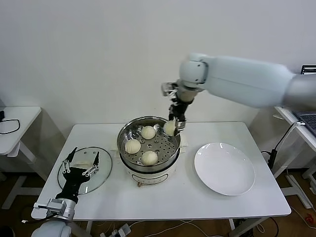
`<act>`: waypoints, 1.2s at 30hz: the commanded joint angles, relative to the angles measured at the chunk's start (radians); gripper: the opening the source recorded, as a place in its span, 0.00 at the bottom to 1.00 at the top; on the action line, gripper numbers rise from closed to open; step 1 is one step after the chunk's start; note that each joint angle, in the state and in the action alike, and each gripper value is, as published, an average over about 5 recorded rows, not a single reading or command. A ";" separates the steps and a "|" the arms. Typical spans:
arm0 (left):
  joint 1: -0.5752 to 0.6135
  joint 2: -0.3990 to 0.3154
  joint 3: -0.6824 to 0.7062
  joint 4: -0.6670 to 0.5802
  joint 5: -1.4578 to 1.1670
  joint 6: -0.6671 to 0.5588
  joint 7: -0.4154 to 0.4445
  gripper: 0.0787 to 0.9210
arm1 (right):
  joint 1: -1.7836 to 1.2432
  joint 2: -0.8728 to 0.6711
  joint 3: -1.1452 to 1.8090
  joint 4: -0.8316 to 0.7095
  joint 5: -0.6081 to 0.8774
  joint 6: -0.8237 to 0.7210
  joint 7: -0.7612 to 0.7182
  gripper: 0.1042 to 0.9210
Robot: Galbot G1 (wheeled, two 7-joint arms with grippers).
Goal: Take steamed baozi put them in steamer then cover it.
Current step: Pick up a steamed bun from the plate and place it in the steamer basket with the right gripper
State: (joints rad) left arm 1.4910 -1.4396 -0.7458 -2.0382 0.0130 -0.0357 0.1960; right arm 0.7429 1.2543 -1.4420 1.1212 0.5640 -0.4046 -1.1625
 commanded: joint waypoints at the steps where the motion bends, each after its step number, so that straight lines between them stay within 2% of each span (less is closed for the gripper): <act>1: -0.004 0.002 -0.010 0.010 -0.003 0.001 0.001 0.88 | -0.147 0.175 0.048 -0.202 -0.096 0.019 -0.014 0.74; 19: -0.015 -0.003 -0.020 0.021 -0.014 0.002 0.000 0.88 | -0.219 0.162 0.046 -0.219 -0.160 0.029 -0.015 0.74; 30: -0.019 -0.004 -0.020 0.025 -0.015 0.003 -0.001 0.88 | -0.219 0.127 0.043 -0.178 -0.161 0.028 -0.011 0.75; 36: -0.017 -0.004 -0.019 0.024 -0.015 0.004 -0.002 0.88 | -0.200 0.094 0.046 -0.145 -0.161 0.030 -0.011 0.86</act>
State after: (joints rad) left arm 1.4733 -1.4443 -0.7635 -2.0160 -0.0011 -0.0330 0.1949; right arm 0.5387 1.3691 -1.3986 0.9532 0.4104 -0.3762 -1.1745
